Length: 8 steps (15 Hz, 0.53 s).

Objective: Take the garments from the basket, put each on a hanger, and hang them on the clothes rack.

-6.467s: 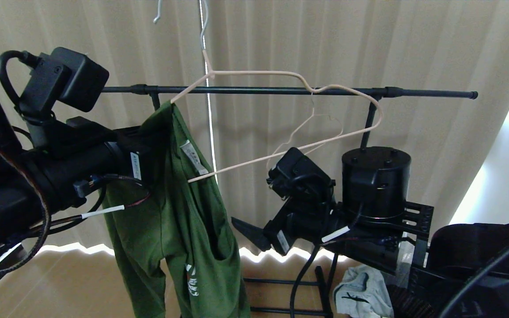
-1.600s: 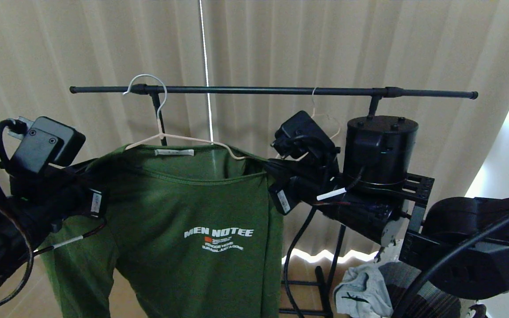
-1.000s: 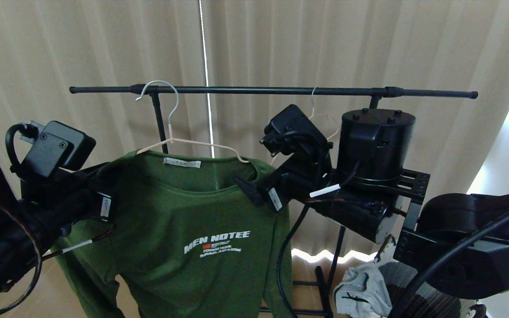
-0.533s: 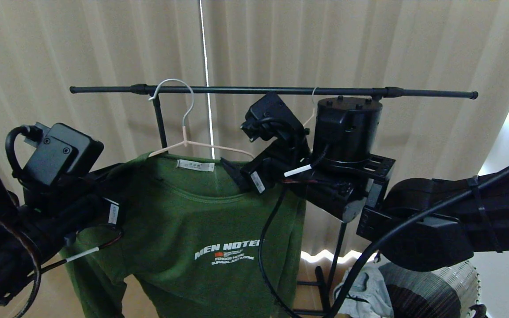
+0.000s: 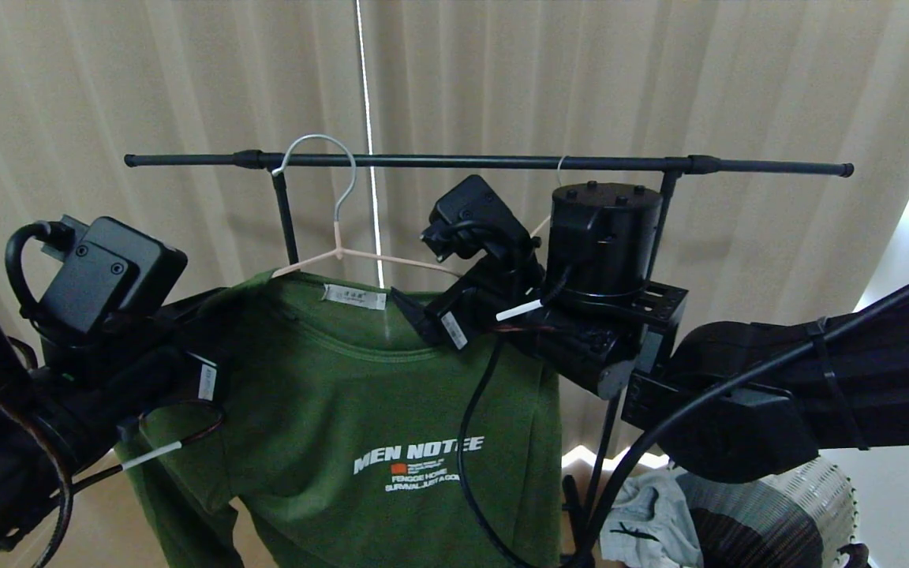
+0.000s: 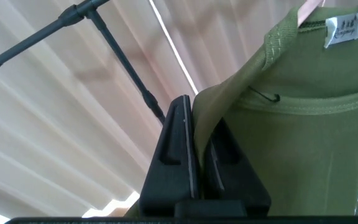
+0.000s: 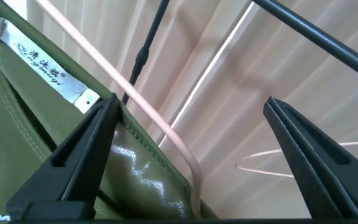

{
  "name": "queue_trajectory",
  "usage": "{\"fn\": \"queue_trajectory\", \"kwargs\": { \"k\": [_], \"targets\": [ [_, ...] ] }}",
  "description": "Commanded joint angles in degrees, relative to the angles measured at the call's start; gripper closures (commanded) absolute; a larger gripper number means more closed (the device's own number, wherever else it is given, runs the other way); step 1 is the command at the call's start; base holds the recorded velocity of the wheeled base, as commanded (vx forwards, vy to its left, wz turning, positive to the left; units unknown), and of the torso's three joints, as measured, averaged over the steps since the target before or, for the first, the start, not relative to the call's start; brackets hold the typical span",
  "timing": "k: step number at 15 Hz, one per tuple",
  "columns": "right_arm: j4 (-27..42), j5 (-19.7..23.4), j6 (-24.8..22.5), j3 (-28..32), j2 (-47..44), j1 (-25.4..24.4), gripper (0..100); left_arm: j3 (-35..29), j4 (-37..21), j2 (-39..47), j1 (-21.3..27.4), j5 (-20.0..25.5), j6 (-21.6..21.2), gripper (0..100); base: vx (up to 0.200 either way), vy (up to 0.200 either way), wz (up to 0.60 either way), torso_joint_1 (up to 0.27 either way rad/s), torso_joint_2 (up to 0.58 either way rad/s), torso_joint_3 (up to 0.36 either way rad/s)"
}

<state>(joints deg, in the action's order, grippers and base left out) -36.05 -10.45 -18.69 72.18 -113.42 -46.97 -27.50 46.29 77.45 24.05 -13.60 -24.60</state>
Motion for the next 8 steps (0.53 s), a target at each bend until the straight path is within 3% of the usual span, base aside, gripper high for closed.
{"fn": "queue_trajectory", "kwargs": {
  "k": [1, 8],
  "targets": [
    [-0.08, -0.01, -0.03, -0.02, -0.13, -0.05, 100, -0.01, 0.03, -0.02, 0.03, -0.02, -0.01, 100, 0.000, 0.000, 0.00, 0.000, 0.00, 0.000],
    [-0.16, -0.10, -0.03, -0.29, 0.04, -0.05, 100, 0.17, 0.03, -0.02, 0.03, -0.02, -0.10, 100, 0.000, 0.000, 0.00, 0.000, 0.00, 0.000]
  ]
}}
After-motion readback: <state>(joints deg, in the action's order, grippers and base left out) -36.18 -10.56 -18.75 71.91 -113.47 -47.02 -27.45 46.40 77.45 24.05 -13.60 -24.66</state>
